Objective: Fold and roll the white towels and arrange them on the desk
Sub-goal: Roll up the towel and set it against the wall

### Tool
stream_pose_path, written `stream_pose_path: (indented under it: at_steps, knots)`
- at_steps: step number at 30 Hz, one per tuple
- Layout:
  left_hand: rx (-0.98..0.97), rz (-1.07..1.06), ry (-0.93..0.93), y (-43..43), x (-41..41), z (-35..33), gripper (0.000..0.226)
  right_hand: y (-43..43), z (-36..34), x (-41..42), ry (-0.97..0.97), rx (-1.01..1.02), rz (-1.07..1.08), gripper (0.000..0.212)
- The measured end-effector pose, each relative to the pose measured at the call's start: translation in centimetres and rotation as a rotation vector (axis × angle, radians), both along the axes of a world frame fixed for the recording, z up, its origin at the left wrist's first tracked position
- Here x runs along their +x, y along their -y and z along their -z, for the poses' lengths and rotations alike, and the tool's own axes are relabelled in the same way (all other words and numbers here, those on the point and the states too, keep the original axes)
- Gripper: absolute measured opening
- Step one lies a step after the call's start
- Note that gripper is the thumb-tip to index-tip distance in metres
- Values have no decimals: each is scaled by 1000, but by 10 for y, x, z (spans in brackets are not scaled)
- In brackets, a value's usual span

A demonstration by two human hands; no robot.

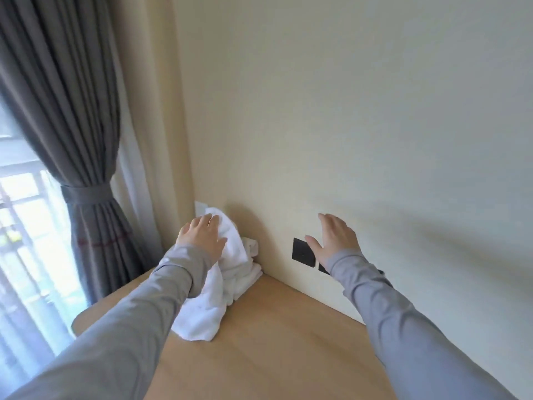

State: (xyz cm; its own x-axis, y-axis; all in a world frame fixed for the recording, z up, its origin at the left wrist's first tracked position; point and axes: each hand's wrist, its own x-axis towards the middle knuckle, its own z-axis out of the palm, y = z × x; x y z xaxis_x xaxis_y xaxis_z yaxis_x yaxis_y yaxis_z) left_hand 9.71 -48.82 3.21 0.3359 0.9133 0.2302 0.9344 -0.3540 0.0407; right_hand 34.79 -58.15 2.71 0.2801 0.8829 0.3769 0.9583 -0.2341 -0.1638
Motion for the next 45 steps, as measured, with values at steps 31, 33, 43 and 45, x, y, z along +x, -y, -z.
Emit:
stream_pose_path:
  at_steps: [31, 33, 43, 45]
  knots:
    - [-192, 21, 197, -234, -255, 118, 57, -266, 87, -243, -230, -179, 1, 63]
    - [-240, 47, 225, -253, -243, 132, 55, -277, 97, -229, -273, -180, 44, 62]
    - [-583, 51, 342, -337, -196, 220, 52, -341, 138, -163, -502, -186, 174, 75]
    - [-675, 11, 354, -345, -195, 237, 54, -350, 143, -155, -544, -202, 171, 79]
